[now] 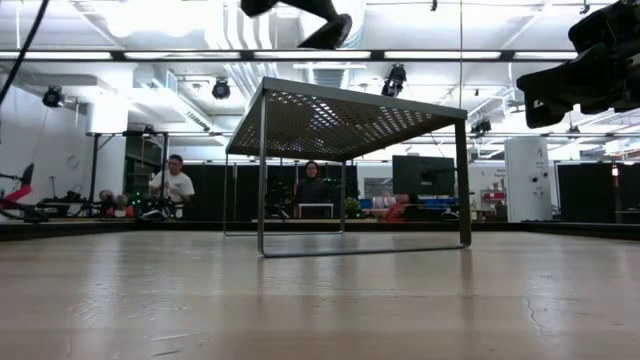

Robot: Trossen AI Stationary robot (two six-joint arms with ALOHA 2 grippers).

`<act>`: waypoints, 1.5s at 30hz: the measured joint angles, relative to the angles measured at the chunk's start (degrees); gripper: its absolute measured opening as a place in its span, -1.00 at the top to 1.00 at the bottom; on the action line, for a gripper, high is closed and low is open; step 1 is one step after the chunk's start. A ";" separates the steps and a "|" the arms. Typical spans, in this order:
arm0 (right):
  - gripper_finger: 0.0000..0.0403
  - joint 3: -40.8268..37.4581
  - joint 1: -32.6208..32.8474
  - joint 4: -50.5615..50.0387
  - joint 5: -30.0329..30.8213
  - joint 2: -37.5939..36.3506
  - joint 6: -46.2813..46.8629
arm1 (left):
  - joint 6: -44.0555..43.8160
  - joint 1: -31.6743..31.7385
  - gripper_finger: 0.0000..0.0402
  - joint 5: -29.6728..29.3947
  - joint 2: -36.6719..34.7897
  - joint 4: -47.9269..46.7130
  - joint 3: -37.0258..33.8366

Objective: Pick & Place Mini shaped plates
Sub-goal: Stack the distorted square plate on top of the distorted square plate on the shelf

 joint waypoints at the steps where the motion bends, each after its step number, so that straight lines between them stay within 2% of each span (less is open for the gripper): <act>1: 0.96 0.00 0.00 0.00 0.00 0.00 0.00 | -0.22 1.51 1.00 1.48 0.00 0.11 0.25; 6: 0.96 0.00 0.00 0.00 0.00 0.00 0.00 | -1.77 7.71 1.00 9.83 0.35 -1.52 0.01; 9: 0.96 0.00 0.00 0.00 0.00 0.00 0.00 | -4.98 9.41 1.00 11.72 0.54 -1.91 -0.53; 19: 0.96 0.00 0.00 0.00 0.00 0.00 0.00 | -3.95 9.79 1.00 15.76 2.78 -4.43 1.53; 26: 0.96 0.00 0.00 0.00 0.00 0.00 0.00 | -3.96 9.79 1.00 15.23 5.61 -11.13 5.64; 36: 0.96 0.00 0.00 0.00 0.00 0.00 0.00 | 0.98 9.83 1.00 15.36 10.80 -14.32 13.44; 45: 0.96 0.00 0.00 0.00 0.00 0.00 0.00 | 2.04 9.61 1.00 16.06 14.22 -14.89 14.64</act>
